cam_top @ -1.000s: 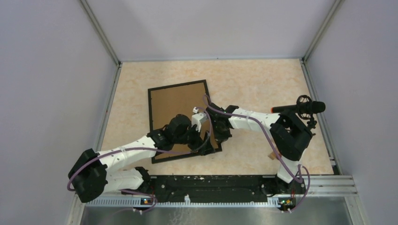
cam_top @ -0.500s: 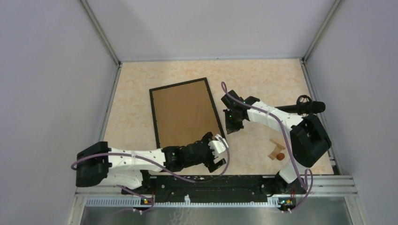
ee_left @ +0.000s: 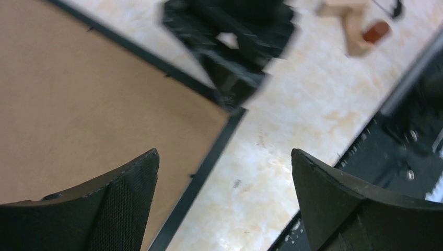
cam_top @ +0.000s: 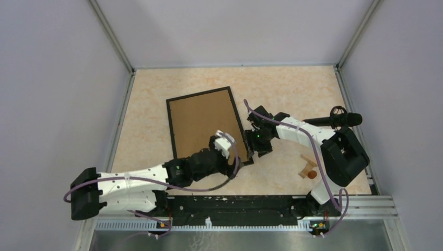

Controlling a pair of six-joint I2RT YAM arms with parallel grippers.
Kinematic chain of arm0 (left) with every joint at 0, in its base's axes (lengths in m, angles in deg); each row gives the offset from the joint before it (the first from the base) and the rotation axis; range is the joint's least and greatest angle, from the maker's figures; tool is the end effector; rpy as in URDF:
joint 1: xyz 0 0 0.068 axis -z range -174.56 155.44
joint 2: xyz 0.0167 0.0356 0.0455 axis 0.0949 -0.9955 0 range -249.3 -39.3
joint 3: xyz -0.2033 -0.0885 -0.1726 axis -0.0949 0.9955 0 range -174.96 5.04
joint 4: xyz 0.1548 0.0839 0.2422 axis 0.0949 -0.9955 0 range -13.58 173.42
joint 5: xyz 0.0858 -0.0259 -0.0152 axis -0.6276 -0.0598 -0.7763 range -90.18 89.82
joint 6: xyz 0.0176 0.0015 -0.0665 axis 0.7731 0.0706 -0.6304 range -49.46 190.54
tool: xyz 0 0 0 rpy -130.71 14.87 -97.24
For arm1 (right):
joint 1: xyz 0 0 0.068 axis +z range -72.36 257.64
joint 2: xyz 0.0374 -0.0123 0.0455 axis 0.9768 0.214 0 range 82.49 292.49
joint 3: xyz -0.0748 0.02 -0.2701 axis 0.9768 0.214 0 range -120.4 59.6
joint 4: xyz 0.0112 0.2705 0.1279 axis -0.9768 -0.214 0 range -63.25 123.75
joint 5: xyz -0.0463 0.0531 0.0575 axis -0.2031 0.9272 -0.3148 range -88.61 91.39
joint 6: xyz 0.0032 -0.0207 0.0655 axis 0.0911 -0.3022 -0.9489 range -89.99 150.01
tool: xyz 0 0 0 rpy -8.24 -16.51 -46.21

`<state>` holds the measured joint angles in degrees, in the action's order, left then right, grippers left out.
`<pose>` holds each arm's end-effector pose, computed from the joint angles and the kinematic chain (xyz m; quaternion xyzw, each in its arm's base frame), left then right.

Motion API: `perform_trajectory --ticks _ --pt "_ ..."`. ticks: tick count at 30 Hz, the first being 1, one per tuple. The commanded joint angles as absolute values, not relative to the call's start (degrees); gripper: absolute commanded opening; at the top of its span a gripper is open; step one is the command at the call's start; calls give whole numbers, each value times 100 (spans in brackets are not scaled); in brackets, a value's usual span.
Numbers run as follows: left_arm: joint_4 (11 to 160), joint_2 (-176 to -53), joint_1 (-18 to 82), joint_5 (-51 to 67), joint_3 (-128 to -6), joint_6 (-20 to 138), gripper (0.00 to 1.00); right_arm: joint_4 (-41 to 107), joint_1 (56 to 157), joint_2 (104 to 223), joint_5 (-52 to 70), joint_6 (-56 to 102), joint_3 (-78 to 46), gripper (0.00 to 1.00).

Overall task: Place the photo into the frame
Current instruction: Turn over the photo frame at the center of the board.

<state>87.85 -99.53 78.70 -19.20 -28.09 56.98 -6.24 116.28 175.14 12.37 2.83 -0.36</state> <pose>0.0988 -0.2655 0.2246 0.3290 0.7576 -0.2758 0.4917 0.2615 0.2227 0.1593 -0.1126 0.9777 0.1608 0.0745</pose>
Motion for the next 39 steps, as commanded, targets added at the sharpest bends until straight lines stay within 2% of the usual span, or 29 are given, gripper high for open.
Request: perform_trajectory --ticks 1,3,5,7,10,11,17,24,28,33,39 --pt "7821 -9472 6609 -1249 -2735 4197 99 -230 11558 17459 1522 506 127 59" --pt "7599 -9102 6017 -922 -2656 3952 99 -120 11557 17510 1420 487 159 67" --pt "7635 -8730 5676 -943 -2517 3829 99 -179 11568 17649 1216 496 22 68" --pt "7501 -8496 5455 -1201 -2466 3623 99 -291 11579 17842 1025 471 -156 64" --pt "7219 -8470 5111 -1217 -2597 3500 98 -322 11615 18051 820 423 -297 47" --pt "7136 -8520 5012 -1175 -2671 3489 99 -319 11627 18111 757 411 -316 45" --pt "6988 -9039 4775 -734 -2897 3624 99 -457 11798 18462 204 407 -503 41" --pt "7677 -9148 4694 -59 -2505 3515 99 -783 11824 18913 110 606 -1043 39" --pt "7900 -9269 4698 615 -2396 3509 99 -1216 11770 19323 90 746 -1587 37" --pt "8265 -9397 4701 1574 -2225 3666 99 -1410 11608 19736 118 891 -1972 27" --pt "9033 -9737 4711 2615 -1963 3898 99 -1349 11596 20084 334 994 -2138 28"
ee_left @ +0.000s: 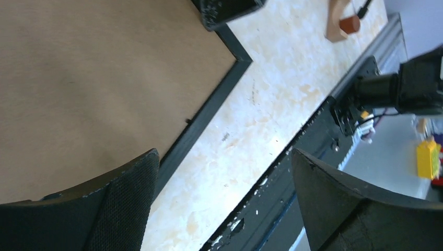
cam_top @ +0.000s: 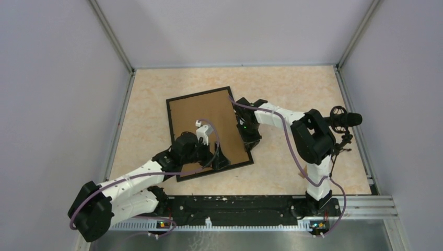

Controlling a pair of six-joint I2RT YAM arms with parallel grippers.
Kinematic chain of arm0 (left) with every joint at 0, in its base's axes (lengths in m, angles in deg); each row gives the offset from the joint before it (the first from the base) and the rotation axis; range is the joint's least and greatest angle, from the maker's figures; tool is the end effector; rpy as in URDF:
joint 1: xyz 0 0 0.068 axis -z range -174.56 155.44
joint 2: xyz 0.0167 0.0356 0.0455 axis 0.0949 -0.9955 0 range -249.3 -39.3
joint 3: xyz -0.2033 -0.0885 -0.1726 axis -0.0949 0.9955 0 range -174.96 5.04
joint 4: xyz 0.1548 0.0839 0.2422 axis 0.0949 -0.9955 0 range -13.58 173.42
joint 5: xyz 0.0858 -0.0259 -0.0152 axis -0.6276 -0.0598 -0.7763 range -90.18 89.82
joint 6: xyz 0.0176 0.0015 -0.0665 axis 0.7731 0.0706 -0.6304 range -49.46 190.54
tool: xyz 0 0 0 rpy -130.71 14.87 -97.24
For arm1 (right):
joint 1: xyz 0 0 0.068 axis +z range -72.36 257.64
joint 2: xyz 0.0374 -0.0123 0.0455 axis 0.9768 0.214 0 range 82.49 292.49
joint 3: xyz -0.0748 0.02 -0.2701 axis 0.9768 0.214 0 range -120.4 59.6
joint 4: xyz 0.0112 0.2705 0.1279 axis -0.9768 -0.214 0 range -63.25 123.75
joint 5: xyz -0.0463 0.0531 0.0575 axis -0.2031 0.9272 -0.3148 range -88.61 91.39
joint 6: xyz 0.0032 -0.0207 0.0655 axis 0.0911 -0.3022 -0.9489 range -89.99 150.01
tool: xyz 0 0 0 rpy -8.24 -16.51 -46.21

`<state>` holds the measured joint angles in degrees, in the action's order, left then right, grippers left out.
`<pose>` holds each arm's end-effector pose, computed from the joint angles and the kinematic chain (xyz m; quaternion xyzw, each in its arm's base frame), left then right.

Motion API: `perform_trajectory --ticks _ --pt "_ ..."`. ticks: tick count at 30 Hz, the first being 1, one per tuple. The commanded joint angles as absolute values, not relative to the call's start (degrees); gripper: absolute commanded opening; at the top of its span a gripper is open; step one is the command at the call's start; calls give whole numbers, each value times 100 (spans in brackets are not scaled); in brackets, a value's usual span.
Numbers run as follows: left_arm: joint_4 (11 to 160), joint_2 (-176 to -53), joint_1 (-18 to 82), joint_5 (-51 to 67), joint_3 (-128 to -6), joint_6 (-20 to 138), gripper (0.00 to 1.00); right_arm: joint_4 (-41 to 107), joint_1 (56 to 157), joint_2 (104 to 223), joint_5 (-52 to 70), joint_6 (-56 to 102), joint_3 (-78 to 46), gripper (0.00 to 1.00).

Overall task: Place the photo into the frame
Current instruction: Turn over the photo frame at the center of the board.

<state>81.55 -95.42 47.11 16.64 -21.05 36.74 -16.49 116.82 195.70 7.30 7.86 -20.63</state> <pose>0.1783 -0.1803 0.1816 0.1301 0.8579 -0.3951 0.3016 0.3177 0.2664 0.1306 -0.1506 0.9855 0.0744 0.0247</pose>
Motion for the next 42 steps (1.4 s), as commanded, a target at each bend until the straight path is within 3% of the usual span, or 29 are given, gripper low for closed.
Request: perform_trajectory --ticks 1,4,6,8,9,13,22,31,42 --pt "9123 -9801 4727 2728 -1954 3927 99 -1365 11592 20170 323 1016 -2157 29" --pt "9314 -9945 4818 2899 -1931 4002 99 -1393 11596 20316 232 1044 -2149 30" --pt "9310 -10021 4956 2854 -1966 4123 99 -1414 11601 20374 187 1082 -2148 26" --pt "9214 -10115 5163 2657 -2048 4284 99 -1415 11601 20375 217 1126 -2148 13" --pt "9148 -10147 5290 2538 -2098 4380 99 -1427 11597 20359 209 1124 -2157 0" --pt "9043 -10222 5910 1682 -2223 4690 99 -1423 11591 20068 240 1113 -2117 0" --pt "10109 -10826 8018 -1862 -2207 6681 99 -1695 11592 19324 -220 705 -1975 0" --pt "10714 -11933 8900 -3105 -2469 9211 99 -1961 11571 19099 112 456 -2091 0" --pt "11387 -13392 9022 -4259 -2844 10037 96 -2298 11579 18891 312 326 -2222 0"
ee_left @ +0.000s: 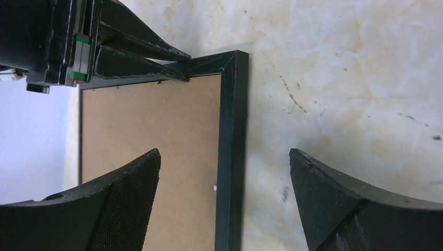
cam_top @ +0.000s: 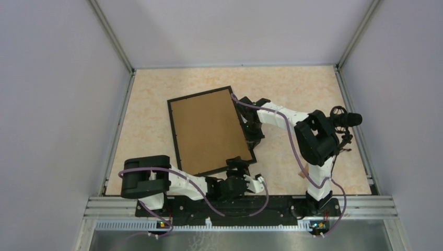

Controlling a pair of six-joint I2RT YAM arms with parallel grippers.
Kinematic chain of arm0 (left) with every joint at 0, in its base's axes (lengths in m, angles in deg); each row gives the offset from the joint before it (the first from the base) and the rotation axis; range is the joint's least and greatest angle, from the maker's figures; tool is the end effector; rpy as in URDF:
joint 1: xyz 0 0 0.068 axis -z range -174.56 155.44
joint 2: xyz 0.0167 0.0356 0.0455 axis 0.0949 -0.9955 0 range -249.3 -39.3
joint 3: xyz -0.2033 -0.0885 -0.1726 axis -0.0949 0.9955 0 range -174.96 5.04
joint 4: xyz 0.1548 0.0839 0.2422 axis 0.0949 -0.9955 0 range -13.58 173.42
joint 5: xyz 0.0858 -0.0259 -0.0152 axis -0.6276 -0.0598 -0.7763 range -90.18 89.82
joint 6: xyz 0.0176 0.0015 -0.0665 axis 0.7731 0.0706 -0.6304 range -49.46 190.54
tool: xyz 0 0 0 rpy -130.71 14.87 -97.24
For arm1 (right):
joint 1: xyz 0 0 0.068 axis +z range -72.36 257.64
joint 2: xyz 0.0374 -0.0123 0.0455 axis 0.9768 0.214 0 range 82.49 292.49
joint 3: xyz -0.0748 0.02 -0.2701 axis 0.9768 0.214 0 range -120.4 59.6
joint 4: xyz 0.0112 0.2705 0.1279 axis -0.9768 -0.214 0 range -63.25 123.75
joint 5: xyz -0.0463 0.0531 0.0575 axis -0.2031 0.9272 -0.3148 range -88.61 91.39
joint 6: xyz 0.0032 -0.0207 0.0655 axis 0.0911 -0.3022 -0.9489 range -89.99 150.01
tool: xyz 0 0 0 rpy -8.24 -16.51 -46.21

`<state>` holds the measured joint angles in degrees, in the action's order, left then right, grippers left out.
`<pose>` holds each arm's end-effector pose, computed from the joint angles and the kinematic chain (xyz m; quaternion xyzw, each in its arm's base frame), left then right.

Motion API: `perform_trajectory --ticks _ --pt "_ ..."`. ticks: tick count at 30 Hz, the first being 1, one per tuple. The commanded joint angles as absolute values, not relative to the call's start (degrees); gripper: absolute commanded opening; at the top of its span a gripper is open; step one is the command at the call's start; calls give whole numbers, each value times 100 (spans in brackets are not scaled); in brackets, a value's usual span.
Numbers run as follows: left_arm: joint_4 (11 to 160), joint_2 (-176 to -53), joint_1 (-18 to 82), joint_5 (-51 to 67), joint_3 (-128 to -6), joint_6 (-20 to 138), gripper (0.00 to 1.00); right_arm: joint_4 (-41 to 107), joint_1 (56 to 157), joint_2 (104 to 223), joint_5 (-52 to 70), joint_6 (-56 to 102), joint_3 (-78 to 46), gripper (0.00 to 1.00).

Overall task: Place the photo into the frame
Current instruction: Turn over the photo frame at the center of the board.

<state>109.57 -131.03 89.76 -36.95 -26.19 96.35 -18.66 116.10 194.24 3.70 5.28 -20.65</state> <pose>0.0647 -0.3138 0.1002 0.6036 0.6014 0.0269 0.5228 0.3190 0.2564 0.1398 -0.1204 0.9911 0.0450 0.0348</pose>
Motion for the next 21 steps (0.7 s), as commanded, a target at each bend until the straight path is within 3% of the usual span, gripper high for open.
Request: perform_trajectory --ticks 1,15,21 --pt "11416 -13456 9013 -4314 -2865 10055 96 -2324 11578 18861 317 306 -2241 0" --pt "11986 -14128 8871 -4783 -2999 10601 94 -2480 11582 18623 500 161 -2340 0" --pt "12572 -14823 8369 -5621 -3293 11052 84 -2478 11591 18556 528 134 -2297 0"
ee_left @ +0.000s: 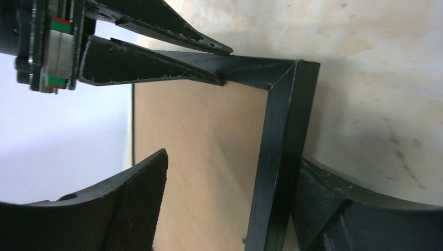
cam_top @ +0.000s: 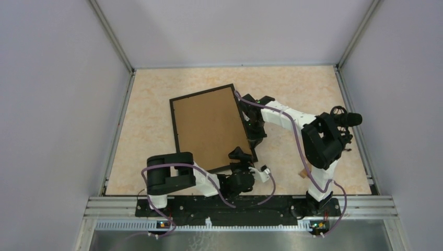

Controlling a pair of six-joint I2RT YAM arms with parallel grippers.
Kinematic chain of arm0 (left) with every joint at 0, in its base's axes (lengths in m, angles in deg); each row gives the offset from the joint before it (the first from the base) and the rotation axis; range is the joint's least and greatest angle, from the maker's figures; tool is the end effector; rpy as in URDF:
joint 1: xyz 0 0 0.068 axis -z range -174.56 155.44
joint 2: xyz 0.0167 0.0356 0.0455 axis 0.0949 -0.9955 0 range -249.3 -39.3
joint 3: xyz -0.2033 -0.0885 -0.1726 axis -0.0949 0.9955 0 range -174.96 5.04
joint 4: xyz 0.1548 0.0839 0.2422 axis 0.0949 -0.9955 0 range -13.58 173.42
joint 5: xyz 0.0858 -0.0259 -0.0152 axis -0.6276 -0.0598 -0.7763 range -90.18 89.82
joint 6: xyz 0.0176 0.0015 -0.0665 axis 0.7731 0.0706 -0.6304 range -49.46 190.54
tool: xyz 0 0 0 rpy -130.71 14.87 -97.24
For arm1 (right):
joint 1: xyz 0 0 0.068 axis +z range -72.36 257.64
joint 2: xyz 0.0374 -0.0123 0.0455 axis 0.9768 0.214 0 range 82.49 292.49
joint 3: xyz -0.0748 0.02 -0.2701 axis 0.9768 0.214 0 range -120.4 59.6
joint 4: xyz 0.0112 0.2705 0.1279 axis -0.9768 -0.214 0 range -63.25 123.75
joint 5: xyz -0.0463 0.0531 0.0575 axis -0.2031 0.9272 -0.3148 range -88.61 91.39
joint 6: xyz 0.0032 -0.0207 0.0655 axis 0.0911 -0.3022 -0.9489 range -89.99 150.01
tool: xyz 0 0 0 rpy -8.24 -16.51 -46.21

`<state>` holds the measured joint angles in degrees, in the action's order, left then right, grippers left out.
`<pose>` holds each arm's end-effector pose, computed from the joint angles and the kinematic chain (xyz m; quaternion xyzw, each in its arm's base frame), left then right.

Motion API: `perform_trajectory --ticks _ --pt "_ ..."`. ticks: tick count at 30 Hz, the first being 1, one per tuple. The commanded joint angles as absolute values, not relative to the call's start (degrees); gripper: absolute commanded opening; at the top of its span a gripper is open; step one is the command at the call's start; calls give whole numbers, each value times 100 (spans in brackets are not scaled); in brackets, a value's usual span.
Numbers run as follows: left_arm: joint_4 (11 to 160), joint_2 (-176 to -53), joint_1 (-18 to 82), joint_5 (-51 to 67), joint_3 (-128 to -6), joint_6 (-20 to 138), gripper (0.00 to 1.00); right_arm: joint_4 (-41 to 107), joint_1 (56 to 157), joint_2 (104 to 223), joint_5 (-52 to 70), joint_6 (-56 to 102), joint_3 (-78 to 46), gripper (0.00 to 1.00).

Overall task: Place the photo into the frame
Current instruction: Turn over the photo frame at the center of the board.

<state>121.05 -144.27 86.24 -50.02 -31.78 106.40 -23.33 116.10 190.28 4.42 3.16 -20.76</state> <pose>0.0974 -0.3355 0.0785 0.5603 0.5914 0.1662 0.5556 0.3085 0.2489 0.1658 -0.1022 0.9933 0.0481 0.0262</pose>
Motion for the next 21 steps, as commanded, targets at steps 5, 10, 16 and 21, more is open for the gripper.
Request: perform_trajectory --ticks 5,10,16,21 --pt "13555 -15011 8352 -6050 -3277 11774 63 -2487 11620 18454 544 113 -2274 0" --pt "14627 -14878 8367 -6358 -3126 12558 42 -2519 11627 18234 535 116 -2332 0" --pt "14884 -14371 8456 -6507 -3185 13033 2 -2645 11620 17723 190 472 -3002 28" --pt "14817 -13911 8617 -6701 -3395 13259 0 -2463 11428 16683 -334 496 -3348 60"
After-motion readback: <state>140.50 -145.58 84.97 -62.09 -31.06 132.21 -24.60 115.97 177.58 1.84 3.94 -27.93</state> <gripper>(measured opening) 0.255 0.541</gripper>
